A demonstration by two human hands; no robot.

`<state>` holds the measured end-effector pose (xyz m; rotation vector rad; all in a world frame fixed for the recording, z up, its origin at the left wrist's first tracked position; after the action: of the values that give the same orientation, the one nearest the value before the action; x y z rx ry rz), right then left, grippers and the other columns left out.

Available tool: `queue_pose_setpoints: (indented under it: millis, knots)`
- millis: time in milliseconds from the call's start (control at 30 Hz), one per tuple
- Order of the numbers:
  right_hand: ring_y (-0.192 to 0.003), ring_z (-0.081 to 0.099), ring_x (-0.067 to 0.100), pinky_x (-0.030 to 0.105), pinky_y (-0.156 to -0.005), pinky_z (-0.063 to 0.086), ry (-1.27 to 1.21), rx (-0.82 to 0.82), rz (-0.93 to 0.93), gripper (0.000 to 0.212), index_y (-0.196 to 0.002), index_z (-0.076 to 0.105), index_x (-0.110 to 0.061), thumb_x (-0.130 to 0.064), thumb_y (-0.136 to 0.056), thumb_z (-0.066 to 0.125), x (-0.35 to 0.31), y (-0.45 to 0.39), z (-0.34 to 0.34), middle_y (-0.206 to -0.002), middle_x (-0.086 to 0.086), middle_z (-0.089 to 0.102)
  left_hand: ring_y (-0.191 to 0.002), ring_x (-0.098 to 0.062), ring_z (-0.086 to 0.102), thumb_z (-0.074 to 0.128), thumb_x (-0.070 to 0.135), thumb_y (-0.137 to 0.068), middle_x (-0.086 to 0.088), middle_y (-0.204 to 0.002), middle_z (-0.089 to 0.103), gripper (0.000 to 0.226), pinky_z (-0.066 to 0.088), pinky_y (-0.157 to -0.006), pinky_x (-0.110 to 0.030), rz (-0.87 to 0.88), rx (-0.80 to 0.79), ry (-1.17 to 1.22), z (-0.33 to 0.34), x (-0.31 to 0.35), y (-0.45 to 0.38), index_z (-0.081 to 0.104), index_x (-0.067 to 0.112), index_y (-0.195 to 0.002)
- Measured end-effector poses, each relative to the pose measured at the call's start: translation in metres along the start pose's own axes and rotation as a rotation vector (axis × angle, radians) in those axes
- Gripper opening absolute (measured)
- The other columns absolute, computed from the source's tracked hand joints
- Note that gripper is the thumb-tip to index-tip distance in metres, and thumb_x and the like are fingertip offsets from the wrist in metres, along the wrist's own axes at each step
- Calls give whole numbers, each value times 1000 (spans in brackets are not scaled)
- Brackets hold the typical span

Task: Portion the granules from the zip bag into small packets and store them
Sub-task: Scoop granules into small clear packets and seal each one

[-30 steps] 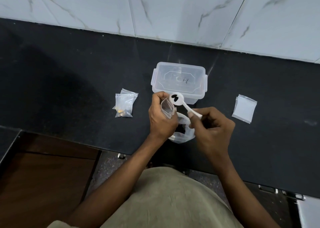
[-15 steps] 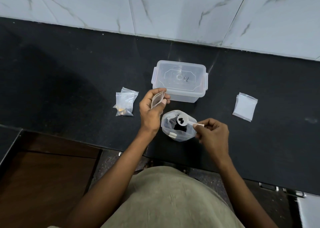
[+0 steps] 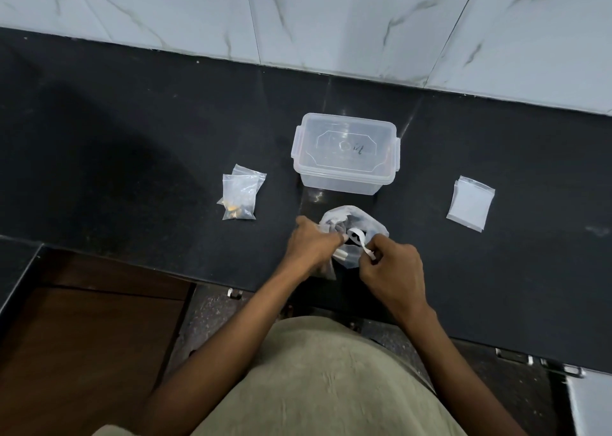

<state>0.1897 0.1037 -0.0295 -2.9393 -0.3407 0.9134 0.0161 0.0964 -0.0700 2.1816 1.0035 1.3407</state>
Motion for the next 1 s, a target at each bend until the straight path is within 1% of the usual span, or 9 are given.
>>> queue_pose_setpoints:
  millis: [67,167,233,300,433,633,767,900,1000]
  knots:
    - [-39,47,25,35,-40,43,3,7,-1,21,-62,53,-10,-5,-74,70,-1,0,-1,-47,3,52,-99,-25,68,76,29,-72,-9,-113,67,57,59,-83,-36,-40,-4,96,6,-2,-6,53,3,-117]
    - [-39,46,27,35,-40,40,27,4,-12,20,-63,53,-9,-4,-73,70,-1,1,-2,-46,4,51,-81,-24,75,66,9,-60,-16,-92,77,26,63,-74,-42,-40,-46,253,12,-1,-7,69,4,-86]
    - [-39,45,28,35,-40,40,42,-8,-8,20,-62,52,-8,-5,-72,68,1,1,0,-46,5,50,-76,-23,74,66,1,-57,-13,-81,76,18,62,-70,-40,-23,-52,309,14,-1,-7,68,8,-73]
    - [-41,46,29,36,-40,42,38,-34,14,18,-62,52,-8,-7,-72,67,5,1,3,-47,6,50,-66,-20,67,68,-9,-66,-6,-69,68,20,54,-62,-32,7,-39,344,16,0,-7,64,11,-67]
    - [-42,49,20,28,-44,39,-55,-38,111,22,-59,52,-15,-8,-74,67,10,0,3,-47,-1,53,-62,-19,63,56,-13,-73,-2,-63,61,23,51,-60,-30,86,-34,417,16,2,-6,57,11,-71]
    - [-48,65,19,30,-48,53,-377,-31,389,18,-66,68,-14,-10,-83,73,20,1,2,-51,2,66,-95,-19,62,67,7,-77,-7,-109,59,31,55,-78,-34,83,-16,396,11,-3,-10,46,20,-97]
    - [-41,56,11,25,-45,46,-578,-38,528,16,-70,69,-4,-5,-85,73,25,5,2,-53,8,68,-102,-20,62,67,19,-81,-5,-114,60,39,56,-86,-38,91,24,302,7,-2,-11,44,21,-111]
    - [-42,47,15,26,-42,40,-778,-7,661,18,-70,66,3,-4,-85,74,33,7,0,-52,10,63,-89,-15,60,64,15,-87,-4,-107,59,34,50,-70,-31,112,56,270,6,0,-12,42,17,-113]
    - [-40,41,13,22,-40,35,-911,-20,734,21,-65,64,-2,0,-84,73,33,8,0,-49,6,57,-95,-20,63,66,19,-86,-6,-109,59,34,54,-80,-38,147,88,228,4,2,-11,42,17,-110]
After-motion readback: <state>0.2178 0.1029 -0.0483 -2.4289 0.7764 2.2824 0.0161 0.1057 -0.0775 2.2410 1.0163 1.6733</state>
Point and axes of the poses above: each hand's wrist, its own y-axis away from the middle knuckle, its own z-axis out of the palm, x = y × z, the point moved 6 cm from there along -y, towards the middle knuckle
